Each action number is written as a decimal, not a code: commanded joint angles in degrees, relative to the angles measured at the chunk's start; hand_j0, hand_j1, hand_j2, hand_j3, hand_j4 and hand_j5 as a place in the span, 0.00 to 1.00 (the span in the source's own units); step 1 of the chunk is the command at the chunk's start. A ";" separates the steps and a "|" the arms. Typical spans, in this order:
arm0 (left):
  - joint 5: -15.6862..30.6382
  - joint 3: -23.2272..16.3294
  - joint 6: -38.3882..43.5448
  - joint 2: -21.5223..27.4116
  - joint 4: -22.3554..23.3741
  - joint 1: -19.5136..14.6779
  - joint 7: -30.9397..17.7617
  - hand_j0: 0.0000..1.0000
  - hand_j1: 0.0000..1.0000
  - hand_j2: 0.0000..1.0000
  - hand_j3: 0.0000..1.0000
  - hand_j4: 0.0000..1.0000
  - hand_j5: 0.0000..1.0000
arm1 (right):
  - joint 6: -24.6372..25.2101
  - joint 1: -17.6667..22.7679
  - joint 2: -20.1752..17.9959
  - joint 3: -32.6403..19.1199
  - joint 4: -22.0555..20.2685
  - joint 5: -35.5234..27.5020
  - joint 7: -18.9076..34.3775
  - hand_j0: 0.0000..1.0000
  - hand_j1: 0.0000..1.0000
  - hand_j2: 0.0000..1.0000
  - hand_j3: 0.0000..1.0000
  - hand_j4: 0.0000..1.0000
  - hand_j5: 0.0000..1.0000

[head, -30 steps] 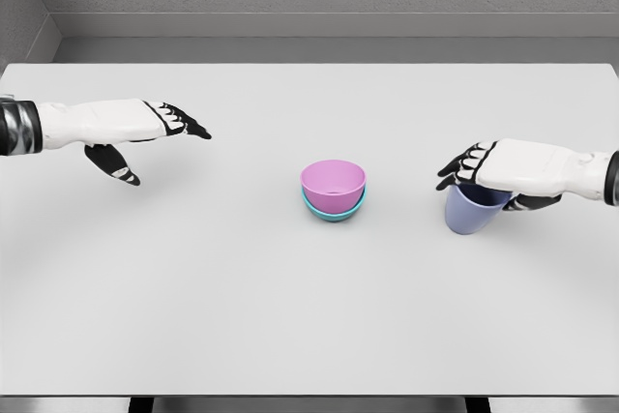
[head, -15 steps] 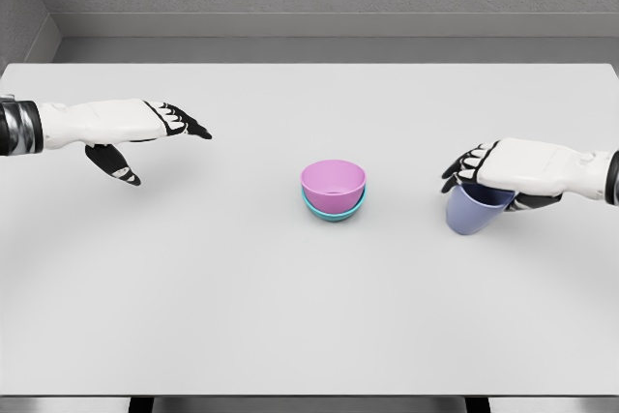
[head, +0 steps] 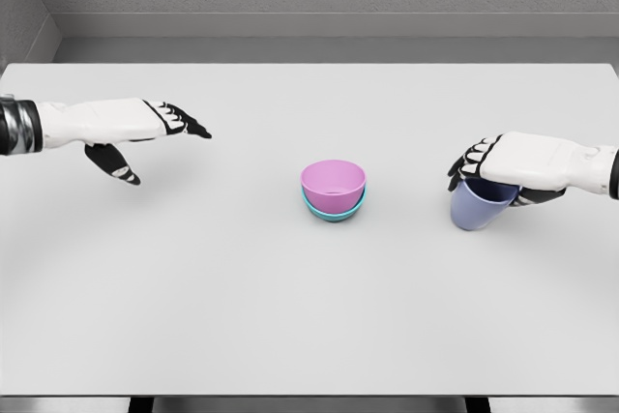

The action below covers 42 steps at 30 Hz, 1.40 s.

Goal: Stacking bowl and cup with both arms

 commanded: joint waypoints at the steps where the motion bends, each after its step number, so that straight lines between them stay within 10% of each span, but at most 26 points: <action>1: 0.35 0.04 0.15 0.07 0.05 0.00 0.02 1.00 1.00 1.00 1.00 1.00 1.00 | 0.17 0.00 -0.15 -0.80 -0.02 -0.39 -0.02 0.68 0.68 0.68 0.68 0.68 0.68; 42: 0.35 0.13 0.15 0.16 0.05 0.00 0.02 1.00 1.00 1.00 1.00 1.00 1.00 | 0.17 -2.90 0.55 -4.85 -0.02 -2.06 -0.02 0.69 0.69 0.69 0.69 0.69 0.69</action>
